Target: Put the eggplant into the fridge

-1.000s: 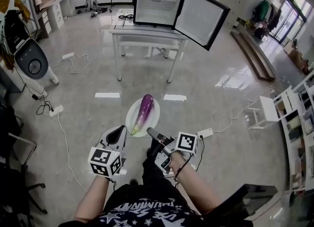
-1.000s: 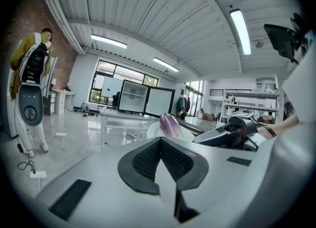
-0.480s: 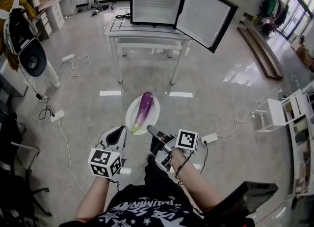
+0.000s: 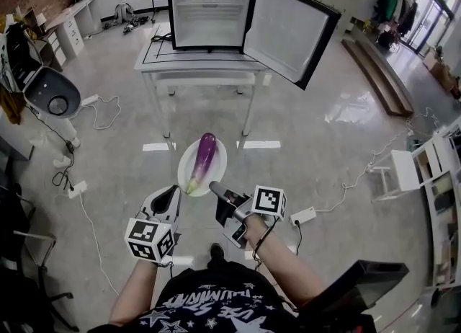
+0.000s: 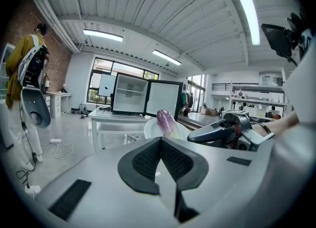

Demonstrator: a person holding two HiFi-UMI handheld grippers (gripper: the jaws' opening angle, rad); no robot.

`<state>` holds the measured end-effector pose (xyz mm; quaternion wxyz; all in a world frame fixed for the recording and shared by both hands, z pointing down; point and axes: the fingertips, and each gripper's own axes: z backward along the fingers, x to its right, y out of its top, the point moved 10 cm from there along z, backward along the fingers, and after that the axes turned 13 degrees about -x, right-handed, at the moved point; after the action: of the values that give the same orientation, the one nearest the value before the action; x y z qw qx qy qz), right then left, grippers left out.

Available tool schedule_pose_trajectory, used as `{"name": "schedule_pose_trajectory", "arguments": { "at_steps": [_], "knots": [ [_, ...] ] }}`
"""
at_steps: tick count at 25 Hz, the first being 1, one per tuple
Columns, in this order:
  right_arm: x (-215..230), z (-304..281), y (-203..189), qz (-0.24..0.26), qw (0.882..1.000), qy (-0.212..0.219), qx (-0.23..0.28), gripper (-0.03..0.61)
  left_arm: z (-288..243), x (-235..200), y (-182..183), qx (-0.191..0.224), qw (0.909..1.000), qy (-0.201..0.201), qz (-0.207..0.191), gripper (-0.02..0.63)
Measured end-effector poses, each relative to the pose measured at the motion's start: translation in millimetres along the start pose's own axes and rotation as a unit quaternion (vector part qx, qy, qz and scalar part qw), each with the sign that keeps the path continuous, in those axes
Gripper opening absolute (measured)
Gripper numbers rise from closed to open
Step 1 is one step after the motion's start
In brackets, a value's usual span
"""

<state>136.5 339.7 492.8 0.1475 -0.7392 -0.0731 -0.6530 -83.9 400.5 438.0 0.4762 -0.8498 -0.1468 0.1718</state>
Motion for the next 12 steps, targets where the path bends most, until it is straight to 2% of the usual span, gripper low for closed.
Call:
{"name": "schedule_pose_trajectory", "arguments": {
  "at_steps": [4,12],
  "knots": [
    [7.5,4.9,35.5,-0.006,1.0,0.004,0.0,0.023,-31.6,1.8,17.3,0.0,1.0,0.004,-0.007,0.009],
    [18.4,4.7,86.2,-0.01,1.0,0.006,-0.001,0.023,-67.7,-6.3,33.1,-0.009,0.9999,0.01,0.006,0.009]
  ]
}}
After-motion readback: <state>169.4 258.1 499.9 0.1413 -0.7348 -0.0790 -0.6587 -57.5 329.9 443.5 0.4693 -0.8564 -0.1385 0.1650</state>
